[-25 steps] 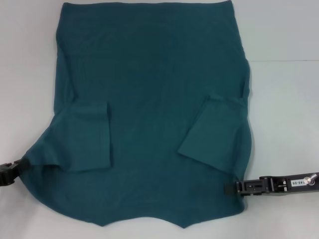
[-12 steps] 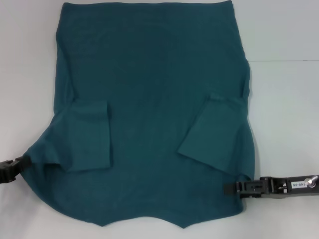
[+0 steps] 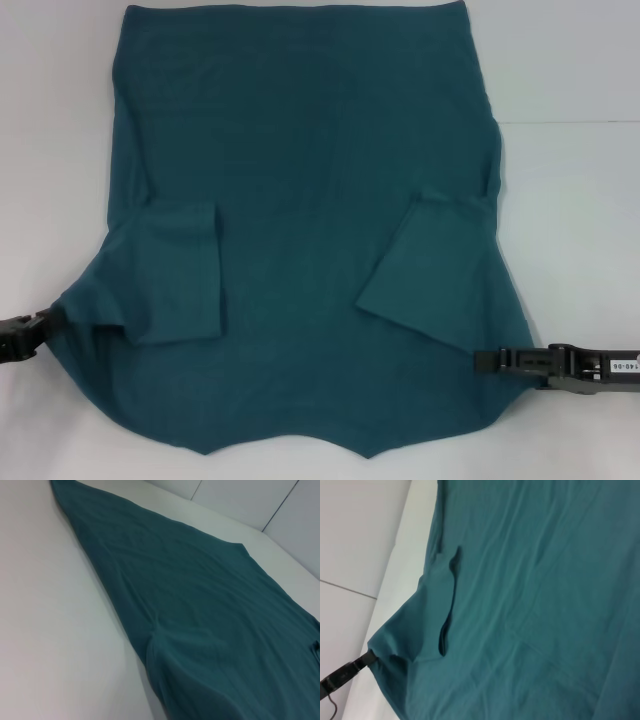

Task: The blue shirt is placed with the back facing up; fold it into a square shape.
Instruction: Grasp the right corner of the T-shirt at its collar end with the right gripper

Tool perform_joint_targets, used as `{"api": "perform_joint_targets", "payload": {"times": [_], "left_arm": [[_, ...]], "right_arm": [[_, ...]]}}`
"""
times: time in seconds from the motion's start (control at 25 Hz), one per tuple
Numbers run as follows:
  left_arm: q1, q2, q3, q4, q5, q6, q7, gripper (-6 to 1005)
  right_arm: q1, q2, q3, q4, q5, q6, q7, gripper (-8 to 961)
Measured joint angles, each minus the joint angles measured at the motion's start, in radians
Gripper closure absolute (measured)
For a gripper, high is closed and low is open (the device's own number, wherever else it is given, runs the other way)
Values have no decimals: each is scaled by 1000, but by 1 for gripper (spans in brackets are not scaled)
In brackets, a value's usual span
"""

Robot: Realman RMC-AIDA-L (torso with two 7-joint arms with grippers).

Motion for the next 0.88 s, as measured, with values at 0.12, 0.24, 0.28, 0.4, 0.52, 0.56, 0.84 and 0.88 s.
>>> {"api": "perform_joint_targets", "payload": {"times": [0.12,0.24,0.28,0.4,0.52,0.56,0.84,0.88], "left_arm": [[0,0,1,0,0,0,0,980],[-1,0,1,0,1,0,0,979],[-1,0,1,0,1,0,0,979],[-1,0,1,0,1,0,0,978],[-1,0,1,0,2,0,0,978],[-2,0,1,0,2,0,0,978],[-3,0,1,0,2,0,-3,976],[-3,0,1,0,2,0,-3,976]], "right_arm": [[-3,1,2,-2,0,1,-2,127],[-4,1,3,-2,0,2,-2,128],[-5,0,3,-2,0,2,-2,129],[-7,-3,4,-3,0,-2,-6,130],[-10,-4,4,-7,-2,-6,-17,132],[-10,-5,5,-7,-3,-7,-20,132],[-28,-13,10,-13,-4,-2,-31,425],[-31,-13,12,-15,-3,-2,-31,461]]}}
